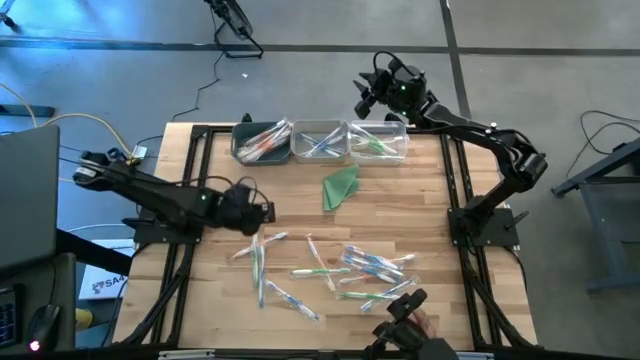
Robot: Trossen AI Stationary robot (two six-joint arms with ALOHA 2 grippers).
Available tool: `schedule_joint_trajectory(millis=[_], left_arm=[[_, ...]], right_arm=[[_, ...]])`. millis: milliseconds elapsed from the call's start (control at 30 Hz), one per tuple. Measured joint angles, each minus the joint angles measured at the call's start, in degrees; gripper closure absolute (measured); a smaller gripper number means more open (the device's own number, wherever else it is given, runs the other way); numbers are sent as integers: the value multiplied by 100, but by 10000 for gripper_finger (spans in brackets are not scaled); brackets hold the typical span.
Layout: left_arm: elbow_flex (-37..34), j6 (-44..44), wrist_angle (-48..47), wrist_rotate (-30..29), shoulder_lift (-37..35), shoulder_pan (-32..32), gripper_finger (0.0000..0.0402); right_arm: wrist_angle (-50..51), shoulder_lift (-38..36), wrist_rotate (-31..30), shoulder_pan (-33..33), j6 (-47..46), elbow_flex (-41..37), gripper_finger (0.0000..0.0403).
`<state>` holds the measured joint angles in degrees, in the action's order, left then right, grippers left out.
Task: Pick & Place Toothbrushes
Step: Put the green toothbrush into the transparent bin
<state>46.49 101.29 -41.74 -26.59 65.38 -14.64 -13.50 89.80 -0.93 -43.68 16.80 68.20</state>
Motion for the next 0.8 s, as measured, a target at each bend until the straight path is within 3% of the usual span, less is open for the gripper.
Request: schedule_joint_trajectory(millis=[167, 267, 433, 800], left_arm=[[558, 1282, -1022, 1140, 365, -370, 401], [611, 1765, -1020, 1441, 427, -543, 401], [613, 2307, -821, 1702, 506, -725, 401], [530, 2503, -961, 1915, 1063, -864, 401]], right_arm=[[6, 0, 13, 2, 0, 0, 287], [4, 0, 162, 0, -33, 0, 287], [11, 0, 290, 2, -44, 0, 287], [9, 0, 322, 0, -11, 0, 287]])
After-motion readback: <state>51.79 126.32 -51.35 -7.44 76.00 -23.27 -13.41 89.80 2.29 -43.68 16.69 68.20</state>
